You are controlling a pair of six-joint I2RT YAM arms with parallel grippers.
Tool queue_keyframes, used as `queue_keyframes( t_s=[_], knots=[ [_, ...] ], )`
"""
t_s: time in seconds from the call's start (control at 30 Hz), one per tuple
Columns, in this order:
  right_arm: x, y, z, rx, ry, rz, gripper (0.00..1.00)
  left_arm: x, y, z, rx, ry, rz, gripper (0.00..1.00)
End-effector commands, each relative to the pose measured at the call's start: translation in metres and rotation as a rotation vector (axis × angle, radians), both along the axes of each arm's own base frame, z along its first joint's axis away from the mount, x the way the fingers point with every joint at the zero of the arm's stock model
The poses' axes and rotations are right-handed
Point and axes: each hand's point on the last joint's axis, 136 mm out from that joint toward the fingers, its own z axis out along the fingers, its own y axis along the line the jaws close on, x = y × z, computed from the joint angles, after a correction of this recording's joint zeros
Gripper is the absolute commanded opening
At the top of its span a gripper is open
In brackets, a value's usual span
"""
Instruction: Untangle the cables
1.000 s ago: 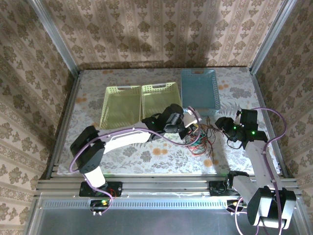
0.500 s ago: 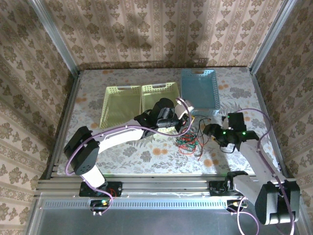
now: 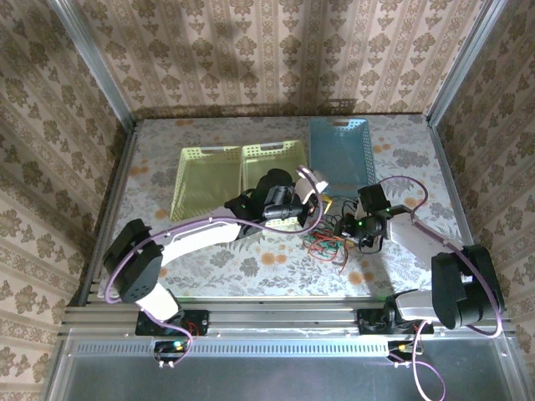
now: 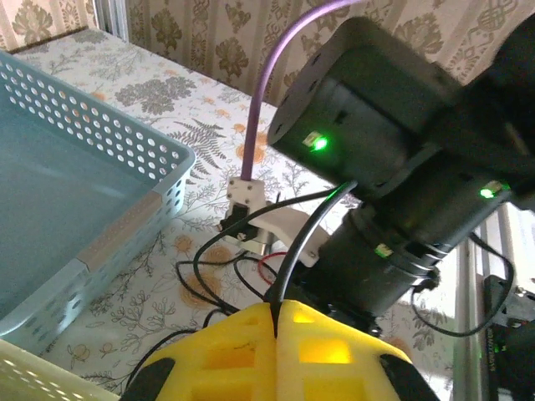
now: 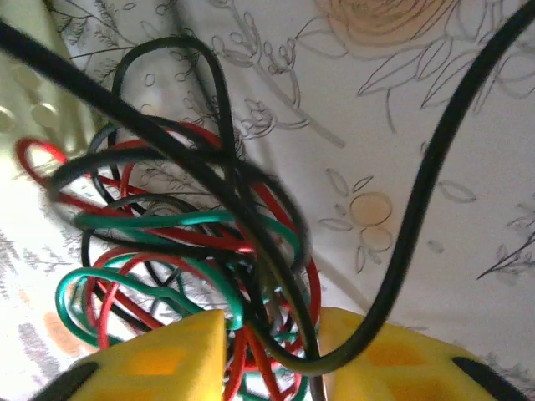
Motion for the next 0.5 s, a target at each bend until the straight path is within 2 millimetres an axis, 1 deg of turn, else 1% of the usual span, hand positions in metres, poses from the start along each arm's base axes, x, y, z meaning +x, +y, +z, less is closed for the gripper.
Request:
queue_keyframes(
  t_s=[0.0, 0.17, 0.27, 0.47],
  knots=[
    [-0.003, -0.021, -0.01, -0.097, 0.041, -0.06, 0.2, -0.005, 0.014, 0.061, -0.142, -0.061, 0.003, 0.0],
    [-0.009, -0.032, -0.012, -0.1, 0.053, -0.108, 0.19, 0.0, 0.038, 0.092, -0.208, -0.1, 0.064, 0.0],
    [-0.014, -0.038, -0.013, -0.099, 0.059, -0.136, 0.18, 0.006, 0.057, 0.114, -0.259, -0.135, 0.118, 0.0],
    [-0.02, -0.047, -0.016, -0.079, 0.073, -0.179, 0.19, 0.019, 0.105, 0.17, -0.396, -0.237, 0.261, 0.0]
  ],
)
